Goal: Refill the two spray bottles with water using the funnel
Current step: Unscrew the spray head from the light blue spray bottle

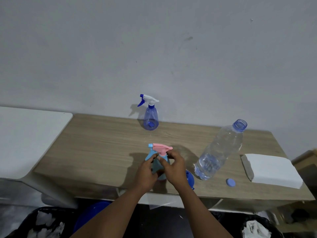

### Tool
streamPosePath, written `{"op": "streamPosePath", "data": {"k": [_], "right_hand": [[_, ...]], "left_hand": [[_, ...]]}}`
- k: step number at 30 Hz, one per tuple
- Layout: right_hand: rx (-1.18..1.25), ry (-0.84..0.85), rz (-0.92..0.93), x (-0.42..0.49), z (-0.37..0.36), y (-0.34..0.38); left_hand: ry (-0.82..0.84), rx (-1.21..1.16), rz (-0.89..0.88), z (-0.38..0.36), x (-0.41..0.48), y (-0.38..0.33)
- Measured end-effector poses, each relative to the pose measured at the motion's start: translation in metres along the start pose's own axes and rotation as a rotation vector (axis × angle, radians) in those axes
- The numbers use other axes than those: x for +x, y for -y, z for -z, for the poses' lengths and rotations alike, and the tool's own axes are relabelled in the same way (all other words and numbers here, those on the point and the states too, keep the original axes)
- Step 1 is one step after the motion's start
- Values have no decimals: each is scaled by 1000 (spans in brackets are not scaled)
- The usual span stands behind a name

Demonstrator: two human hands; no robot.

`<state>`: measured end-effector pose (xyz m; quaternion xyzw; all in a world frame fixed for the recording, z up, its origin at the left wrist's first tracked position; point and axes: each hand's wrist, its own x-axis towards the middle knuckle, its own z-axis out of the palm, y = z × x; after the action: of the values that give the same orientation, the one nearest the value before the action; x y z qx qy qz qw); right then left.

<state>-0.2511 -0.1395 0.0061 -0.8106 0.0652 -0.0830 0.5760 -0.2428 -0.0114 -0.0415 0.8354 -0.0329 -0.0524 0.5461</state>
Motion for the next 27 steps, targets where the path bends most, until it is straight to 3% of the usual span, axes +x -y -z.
{"op": "streamPosePath", "data": {"k": [4, 14, 19, 27], "right_hand": [[-11, 58, 71, 1, 2, -1], [114, -216, 78, 33, 14, 32], [95, -109, 86, 52, 29, 52], [294, -317, -88, 82, 37, 47]], "left_hand": [[2, -13, 10, 1, -2, -1], [-23, -102, 31, -2, 0, 6], [-15, -90, 29, -1, 0, 6], [-5, -99, 4, 1, -1, 8]]}}
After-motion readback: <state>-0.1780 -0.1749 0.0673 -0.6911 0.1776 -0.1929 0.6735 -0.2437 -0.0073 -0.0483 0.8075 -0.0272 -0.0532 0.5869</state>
